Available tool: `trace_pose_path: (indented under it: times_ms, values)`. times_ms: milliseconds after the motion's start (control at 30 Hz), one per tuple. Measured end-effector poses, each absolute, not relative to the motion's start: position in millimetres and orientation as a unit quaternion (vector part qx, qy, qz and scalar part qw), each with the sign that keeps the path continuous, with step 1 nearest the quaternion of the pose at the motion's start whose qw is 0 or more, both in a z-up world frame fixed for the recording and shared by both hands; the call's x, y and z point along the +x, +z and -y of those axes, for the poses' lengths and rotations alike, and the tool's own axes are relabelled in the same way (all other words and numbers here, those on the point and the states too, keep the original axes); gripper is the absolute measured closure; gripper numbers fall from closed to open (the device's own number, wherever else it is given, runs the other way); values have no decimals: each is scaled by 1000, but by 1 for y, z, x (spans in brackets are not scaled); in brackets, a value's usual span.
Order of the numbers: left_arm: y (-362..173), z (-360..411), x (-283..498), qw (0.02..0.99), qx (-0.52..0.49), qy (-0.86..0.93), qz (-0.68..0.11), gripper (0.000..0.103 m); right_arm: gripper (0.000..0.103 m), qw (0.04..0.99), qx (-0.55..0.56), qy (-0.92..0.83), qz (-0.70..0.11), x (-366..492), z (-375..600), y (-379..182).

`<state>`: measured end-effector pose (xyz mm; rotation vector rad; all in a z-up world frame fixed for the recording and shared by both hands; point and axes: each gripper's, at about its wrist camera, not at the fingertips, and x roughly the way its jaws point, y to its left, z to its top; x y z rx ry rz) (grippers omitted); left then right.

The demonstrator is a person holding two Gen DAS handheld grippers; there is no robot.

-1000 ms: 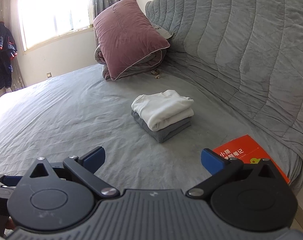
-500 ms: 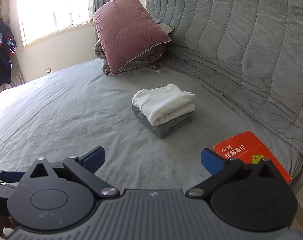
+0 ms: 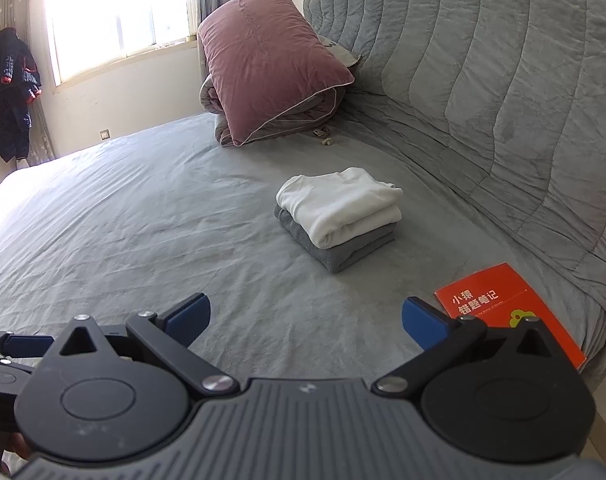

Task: Fold clothes

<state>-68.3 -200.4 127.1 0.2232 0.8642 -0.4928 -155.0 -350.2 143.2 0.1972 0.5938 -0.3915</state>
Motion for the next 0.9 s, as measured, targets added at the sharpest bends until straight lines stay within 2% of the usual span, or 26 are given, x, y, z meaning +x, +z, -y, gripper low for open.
trace_pose_path:
  times_ms: [900]
  values:
    - [126,154,-63,885,77,-217,-405,1,0,941,56,-172,-286,-147,305,143]
